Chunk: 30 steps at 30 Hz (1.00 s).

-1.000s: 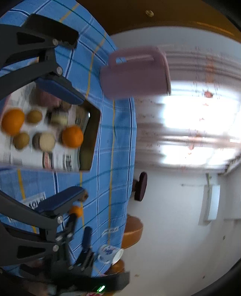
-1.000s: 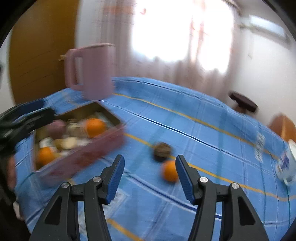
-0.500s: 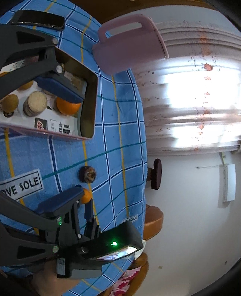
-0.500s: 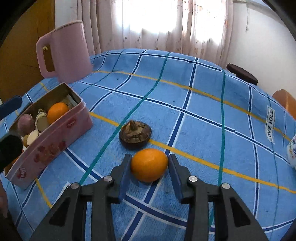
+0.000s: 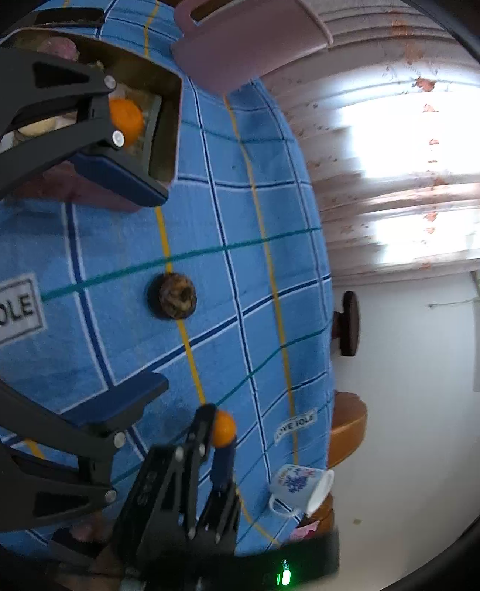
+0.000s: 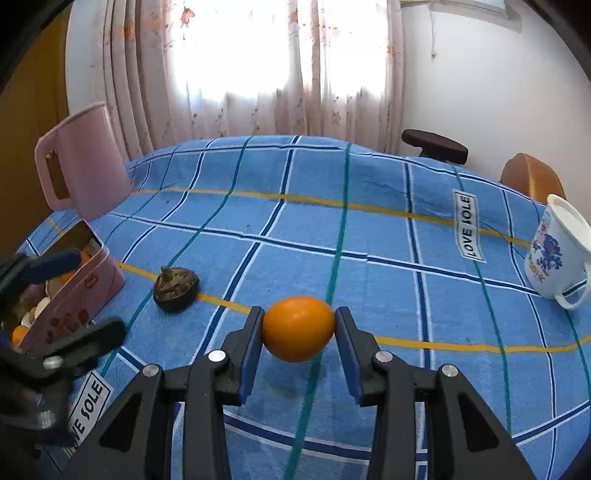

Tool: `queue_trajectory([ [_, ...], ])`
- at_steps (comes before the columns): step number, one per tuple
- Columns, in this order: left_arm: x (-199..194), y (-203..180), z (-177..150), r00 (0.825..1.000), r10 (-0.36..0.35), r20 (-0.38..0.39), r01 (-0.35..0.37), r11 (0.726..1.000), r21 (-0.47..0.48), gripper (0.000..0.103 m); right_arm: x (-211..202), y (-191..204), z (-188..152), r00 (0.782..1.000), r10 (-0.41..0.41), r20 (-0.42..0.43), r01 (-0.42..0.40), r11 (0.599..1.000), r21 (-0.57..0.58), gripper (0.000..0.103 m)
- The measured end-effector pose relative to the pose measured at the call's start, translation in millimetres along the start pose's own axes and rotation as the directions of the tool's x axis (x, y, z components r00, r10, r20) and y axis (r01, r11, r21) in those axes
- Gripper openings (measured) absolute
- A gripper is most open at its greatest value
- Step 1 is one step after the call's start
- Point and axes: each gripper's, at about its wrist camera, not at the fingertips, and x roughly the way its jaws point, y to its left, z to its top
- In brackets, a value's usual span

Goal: Organize fruits
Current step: 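Grasp the small brown fruit with the left gripper while the right gripper grasps an orange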

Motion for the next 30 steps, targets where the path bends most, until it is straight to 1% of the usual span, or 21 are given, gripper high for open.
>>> queue_trajectory([
  [2,12,-5,6,1.0,-0.002,-0.028,0.002,1.0,0.017,0.091,-2,-4,-1,1.0,0.021,0.011,-0.021,1.0,0.016,0.041],
  [3,16,-6,7,0.999,-0.004,-0.041,0.004,1.0,0.015,0.088,-3,-4,-1,1.0,0.025,0.017,-0.026,1.0,0.018,0.041],
  [4,21,-6,9,0.998,-0.01,-0.055,0.01,1.0,0.011,0.083,-4,-5,-2,1.0,0.022,0.021,-0.023,1.0,0.019,0.041],
  [5,27,-7,11,0.997,-0.02,-0.074,0.021,1.0,0.008,0.081,-5,-4,-1,0.999,0.02,0.026,-0.02,1.0,0.019,0.041],
  [8,43,-7,12,0.993,-0.024,-0.113,0.024,1.0,-0.006,0.077,-6,-2,-1,0.999,0.021,0.039,-0.021,1.0,0.009,0.041],
  [10,51,-9,11,0.99,-0.027,-0.136,0.026,1.0,-0.005,0.071,-7,0,0,0.999,0.019,0.044,-0.019,1.0,0.003,0.041],
  [12,58,-9,11,0.988,-0.026,-0.151,0.024,1.0,-0.013,0.069,-8,0,0,0.999,0.02,0.049,-0.02,1.0,0.001,0.041],
  [15,68,-9,10,0.983,-0.037,-0.179,0.035,0.999,-0.015,0.059,-8,-1,-1,0.998,0.027,0.053,-0.027,1.0,0.002,0.041],
  [17,69,-7,10,0.982,-0.056,-0.178,0.051,0.998,-0.032,0.055,-8,0,-1,0.998,0.026,0.053,-0.026,1.0,0.001,0.041],
  [18,68,-6,10,0.983,-0.059,-0.176,0.054,0.998,-0.035,0.046,-9,0,-1,0.998,0.028,0.054,-0.028,1.0,0.001,0.041],
  [19,68,-5,10,0.983,-0.066,-0.172,0.06,0.997,-0.038,0.041,-10,-1,-1,0.998,0.029,0.058,-0.029,1.0,0.002,0.041],
  [25,59,-9,6,0.982,-0.104,-0.157,0.1,0.994,-0.037,0.04,-16,-1,-2,0.996,0.03,0.089,-0.03,1.0,0.003,0.041],
  [30,45,-11,4,0.988,-0.118,-0.104,0.114,0.993,-0.044,0.04,-26,4,-4,0.989,0.027,0.143,-0.025,1.0,-0.019,0.041],
])
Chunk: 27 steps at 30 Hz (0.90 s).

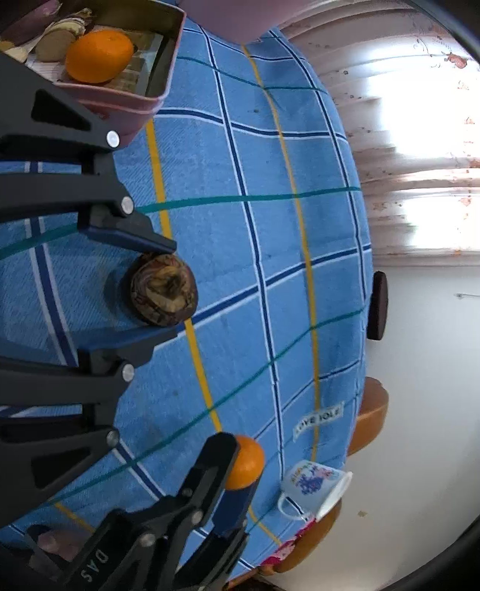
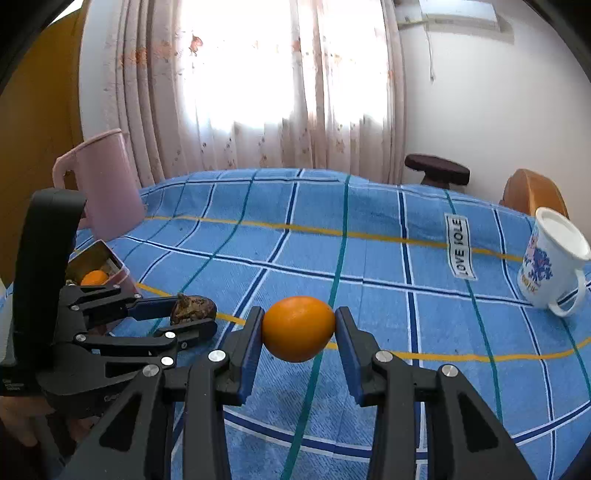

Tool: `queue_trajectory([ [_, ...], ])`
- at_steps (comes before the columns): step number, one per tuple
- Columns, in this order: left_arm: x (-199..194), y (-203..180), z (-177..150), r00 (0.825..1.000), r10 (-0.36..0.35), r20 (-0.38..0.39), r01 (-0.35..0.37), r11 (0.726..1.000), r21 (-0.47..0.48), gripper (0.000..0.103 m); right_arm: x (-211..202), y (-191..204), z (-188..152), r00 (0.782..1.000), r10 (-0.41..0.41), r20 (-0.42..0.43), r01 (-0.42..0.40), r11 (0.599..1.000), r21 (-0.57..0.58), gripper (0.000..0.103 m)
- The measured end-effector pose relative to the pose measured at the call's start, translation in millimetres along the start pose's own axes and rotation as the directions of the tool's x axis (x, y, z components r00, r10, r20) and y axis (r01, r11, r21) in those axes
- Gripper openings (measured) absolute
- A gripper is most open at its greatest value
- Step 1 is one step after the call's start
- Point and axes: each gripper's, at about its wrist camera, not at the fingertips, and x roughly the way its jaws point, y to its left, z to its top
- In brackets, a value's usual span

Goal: Organize fruits
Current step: 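Grasp the small brown fruit with the left gripper while the right gripper grasps an orange, then carry the brown fruit and the orange over the tin with both grippers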

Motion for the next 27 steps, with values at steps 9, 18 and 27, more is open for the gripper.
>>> queue_trajectory([
  [9,-23,1,-5,0.994,0.008,0.107,-0.007,1.0,-0.018,0.04,-18,6,-1,0.995,0.004,0.097,-0.001,0.999,-0.032,0.041],
  [18,-44,0,-11,0.978,0.047,0.205,-0.042,0.999,-0.027,0.04,-29,6,-4,0.989,0.001,0.15,0.006,0.999,-0.041,0.041],
  [27,-59,-3,-18,0.956,0.075,0.283,-0.072,0.997,-0.02,0.04,-37,7,-5,0.982,0.006,0.191,0.004,0.999,-0.052,0.041],
])
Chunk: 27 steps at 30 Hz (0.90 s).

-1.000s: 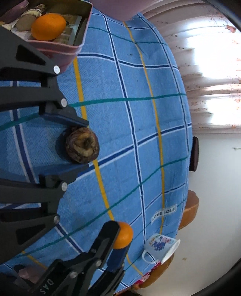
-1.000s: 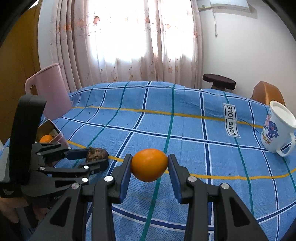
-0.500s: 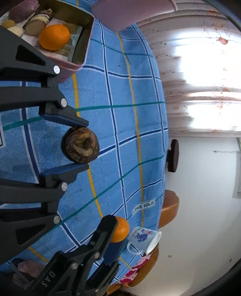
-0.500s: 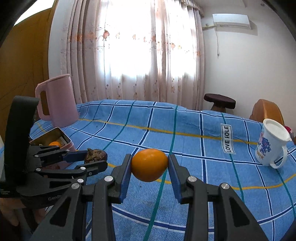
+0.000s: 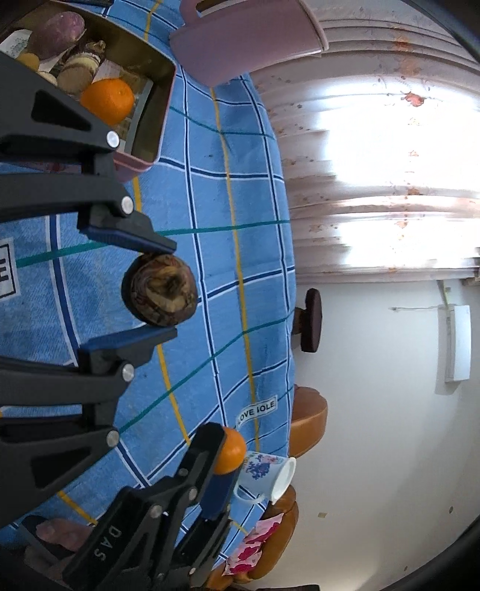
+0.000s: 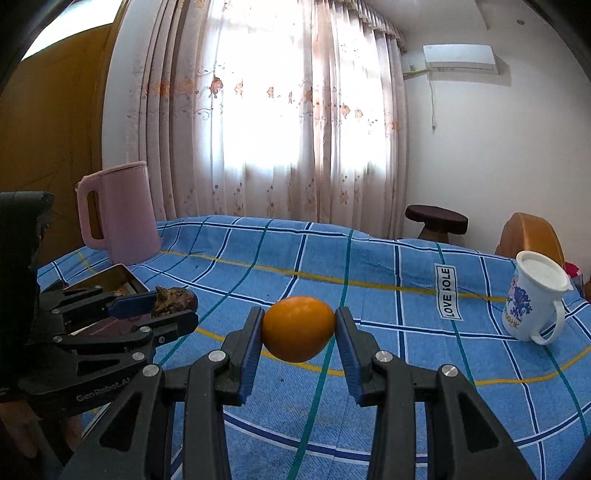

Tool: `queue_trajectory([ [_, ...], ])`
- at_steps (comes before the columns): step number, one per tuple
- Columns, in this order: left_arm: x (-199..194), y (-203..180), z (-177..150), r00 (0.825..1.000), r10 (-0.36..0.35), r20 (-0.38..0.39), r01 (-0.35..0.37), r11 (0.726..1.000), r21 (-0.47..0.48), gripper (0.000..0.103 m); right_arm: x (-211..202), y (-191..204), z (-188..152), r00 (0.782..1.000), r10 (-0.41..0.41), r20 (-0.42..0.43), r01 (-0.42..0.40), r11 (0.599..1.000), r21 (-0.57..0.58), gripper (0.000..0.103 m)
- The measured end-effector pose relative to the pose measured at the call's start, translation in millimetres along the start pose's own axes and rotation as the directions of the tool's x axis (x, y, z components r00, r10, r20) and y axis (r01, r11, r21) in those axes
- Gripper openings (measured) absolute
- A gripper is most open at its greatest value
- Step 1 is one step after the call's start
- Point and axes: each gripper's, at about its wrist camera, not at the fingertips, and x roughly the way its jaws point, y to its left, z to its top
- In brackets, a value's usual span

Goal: Organize fruits
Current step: 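Carry the brown fruit and the orange over the tin with both grippers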

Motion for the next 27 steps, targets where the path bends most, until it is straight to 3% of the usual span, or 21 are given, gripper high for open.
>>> queue_trajectory([
  [12,-17,1,-3,0.997,0.013,0.073,-0.012,1.0,-0.011,0.041,-16,5,-3,0.999,0.005,0.053,-0.004,1.0,-0.012,0.041],
  [27,-33,-3,-11,0.996,0.003,0.09,-0.003,1.0,0.002,0.04,-31,15,-8,0.998,0.017,0.065,-0.015,0.999,-0.03,0.041],
])
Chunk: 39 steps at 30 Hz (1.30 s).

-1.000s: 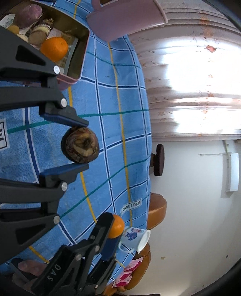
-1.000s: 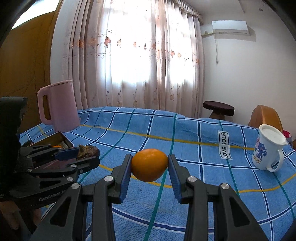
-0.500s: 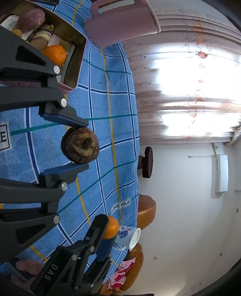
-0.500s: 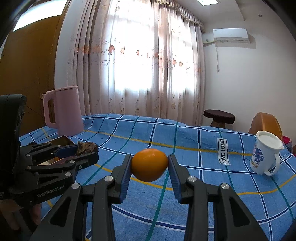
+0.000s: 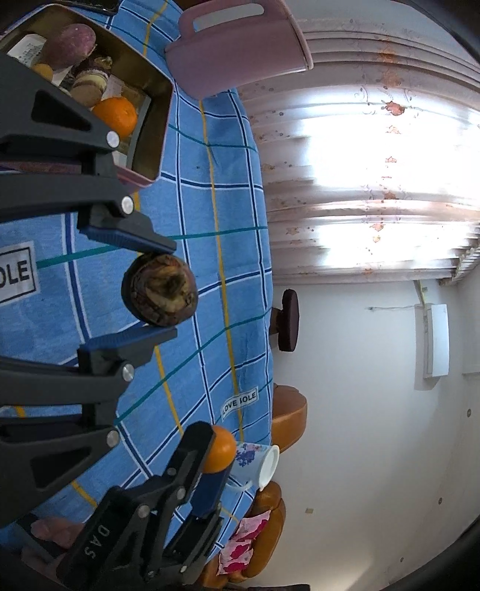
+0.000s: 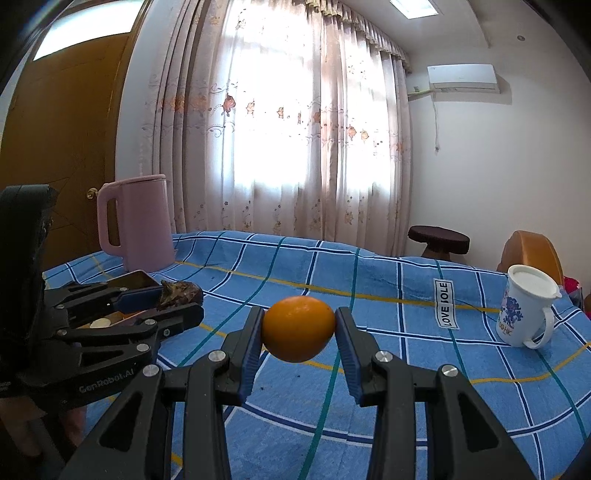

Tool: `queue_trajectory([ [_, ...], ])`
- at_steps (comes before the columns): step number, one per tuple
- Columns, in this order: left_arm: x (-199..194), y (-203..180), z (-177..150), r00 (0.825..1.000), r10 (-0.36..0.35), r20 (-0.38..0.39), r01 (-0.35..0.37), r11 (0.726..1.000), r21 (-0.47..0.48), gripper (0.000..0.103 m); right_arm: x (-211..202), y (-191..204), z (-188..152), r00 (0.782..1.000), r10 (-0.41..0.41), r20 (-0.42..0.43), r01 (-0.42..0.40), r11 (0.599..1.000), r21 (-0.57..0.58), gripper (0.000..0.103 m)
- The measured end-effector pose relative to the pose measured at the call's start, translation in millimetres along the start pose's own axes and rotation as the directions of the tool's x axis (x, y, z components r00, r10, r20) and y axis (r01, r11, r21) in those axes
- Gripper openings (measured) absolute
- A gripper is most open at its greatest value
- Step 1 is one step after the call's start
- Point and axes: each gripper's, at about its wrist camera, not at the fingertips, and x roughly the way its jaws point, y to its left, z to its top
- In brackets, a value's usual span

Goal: Organize fruits
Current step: 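Carry the brown fruit and the orange over the tin with both grippers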

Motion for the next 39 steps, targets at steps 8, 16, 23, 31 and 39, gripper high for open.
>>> queue_trajectory([
  [8,-15,16,-8,1.0,-0.007,-0.015,0.006,1.0,-0.03,0.04,5,20,2,0.998,0.06,-0.033,-0.06,0.998,-0.002,0.041],
  [16,-32,42,-17,1.0,0.013,-0.025,-0.015,0.998,-0.069,0.04,12,54,15,0.993,0.114,-0.029,-0.115,0.992,-0.048,0.041],
  [23,-48,64,-18,0.999,0.04,-0.016,-0.042,0.995,-0.09,0.04,22,81,23,0.986,0.161,-0.037,-0.163,0.984,-0.069,0.041],
  [31,-66,96,-19,0.994,0.109,-0.017,-0.11,0.986,-0.123,0.041,36,111,41,0.971,0.235,-0.048,-0.238,0.968,-0.076,0.041],
  [39,-74,123,-28,0.987,0.156,-0.042,-0.16,0.974,-0.159,0.041,58,148,46,0.955,0.282,-0.092,-0.291,0.95,-0.11,0.041],
])
